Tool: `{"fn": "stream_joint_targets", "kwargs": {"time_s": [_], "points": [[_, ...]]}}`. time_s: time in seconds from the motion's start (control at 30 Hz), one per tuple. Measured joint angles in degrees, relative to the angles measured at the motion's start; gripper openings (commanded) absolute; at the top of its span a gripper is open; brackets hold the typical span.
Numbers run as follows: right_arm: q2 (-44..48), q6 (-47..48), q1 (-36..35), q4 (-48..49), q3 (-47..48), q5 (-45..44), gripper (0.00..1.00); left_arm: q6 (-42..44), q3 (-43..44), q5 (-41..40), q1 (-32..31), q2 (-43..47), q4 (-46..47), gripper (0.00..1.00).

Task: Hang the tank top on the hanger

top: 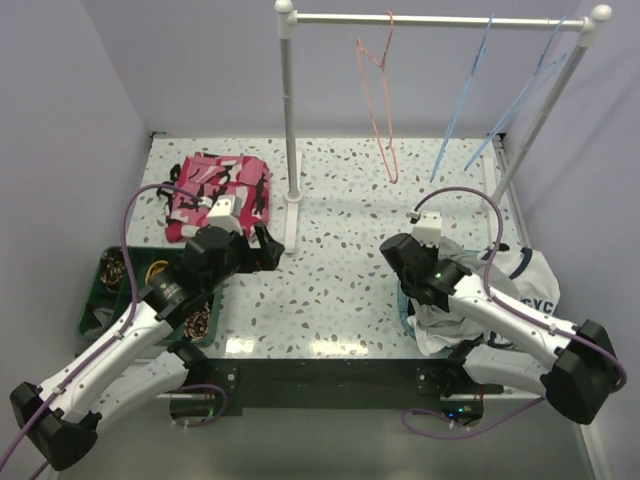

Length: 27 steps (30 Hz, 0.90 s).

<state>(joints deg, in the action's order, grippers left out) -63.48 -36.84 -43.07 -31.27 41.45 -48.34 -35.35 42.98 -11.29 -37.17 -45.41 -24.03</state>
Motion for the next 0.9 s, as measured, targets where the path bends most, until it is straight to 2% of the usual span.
{"fn": "stream_joint_targets", "kwargs": {"time_s": [0.13, 0.3, 0.5, 0.67, 0.9], "points": [[7.15, -0.07, 0.0, -3.5, 0.96, 0.76, 0.0, 0.46, -1.4, 2.84, 0.0, 1.31, 1.81, 0.96], [16.02, 0.44, 0.11, -7.65, 7.37, 4.55, 0.0, 0.72, -4.04, 9.11, 0.0, 1.86, 6.99, 0.95], [17.9, 2.03, 0.11, -10.27, 19.69, 10.03, 0.0, -0.02, -6.84, 16.92, -0.79, -2.47, 17.62, 0.94], [14.99, 3.63, 0.11, -10.05, 28.17, 11.96, 0.0, -0.66, -7.21, 18.58, -7.58, -10.25, 27.5, 0.92], [10.01, 4.98, 0.11, -9.79, 31.89, 13.11, 0.0, -0.39, -7.17, 16.13, -19.28, -23.06, 40.63, 0.9]]}}
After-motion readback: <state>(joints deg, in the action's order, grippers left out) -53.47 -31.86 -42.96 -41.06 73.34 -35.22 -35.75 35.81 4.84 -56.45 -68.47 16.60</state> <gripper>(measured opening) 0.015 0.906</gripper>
